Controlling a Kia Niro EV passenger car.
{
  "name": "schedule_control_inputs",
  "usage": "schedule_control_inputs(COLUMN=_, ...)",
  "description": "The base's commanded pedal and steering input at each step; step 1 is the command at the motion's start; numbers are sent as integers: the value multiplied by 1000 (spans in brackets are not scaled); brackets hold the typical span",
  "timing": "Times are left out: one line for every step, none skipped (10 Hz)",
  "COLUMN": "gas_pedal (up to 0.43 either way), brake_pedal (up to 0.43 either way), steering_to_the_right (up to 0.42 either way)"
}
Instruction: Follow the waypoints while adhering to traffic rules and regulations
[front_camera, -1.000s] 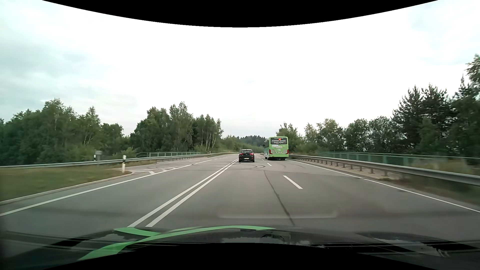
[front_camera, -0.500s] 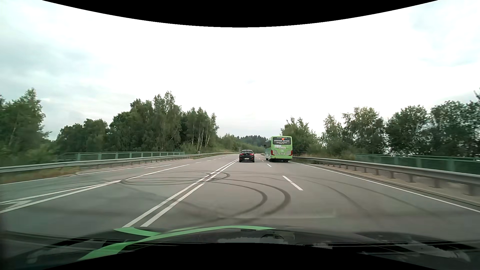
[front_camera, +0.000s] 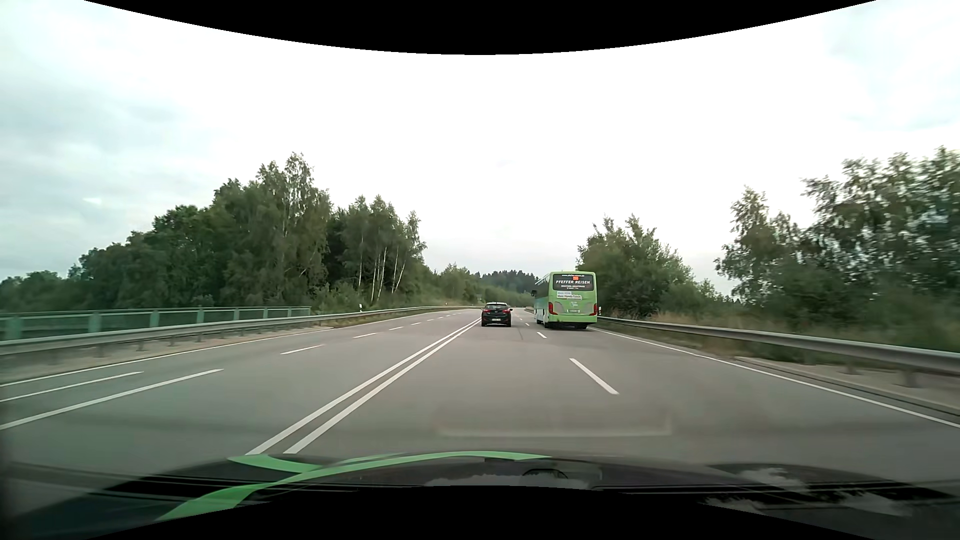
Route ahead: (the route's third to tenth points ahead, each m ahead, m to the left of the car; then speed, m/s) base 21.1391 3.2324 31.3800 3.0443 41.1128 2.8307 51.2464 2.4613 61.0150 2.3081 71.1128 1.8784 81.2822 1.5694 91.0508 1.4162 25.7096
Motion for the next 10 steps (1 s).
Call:
schedule_control_inputs(gas_pedal=441, brake_pedal=0, steering_to_the_right=-4)
schedule_control_inputs(gas_pedal=441, brake_pedal=0, steering_to_the_right=-3)
schedule_control_inputs(gas_pedal=441, brake_pedal=0, steering_to_the_right=-4)
schedule_control_inputs(gas_pedal=441, brake_pedal=0, steering_to_the_right=-4)
schedule_control_inputs(gas_pedal=429, brake_pedal=0, steering_to_the_right=-6)
schedule_control_inputs(gas_pedal=398, brake_pedal=0, steering_to_the_right=-6)
schedule_control_inputs(gas_pedal=398, brake_pedal=0, steering_to_the_right=-6)
schedule_control_inputs(gas_pedal=398, brake_pedal=0, steering_to_the_right=-5)
schedule_control_inputs(gas_pedal=409, brake_pedal=0, steering_to_the_right=-5)
schedule_control_inputs(gas_pedal=429, brake_pedal=0, steering_to_the_right=-4)
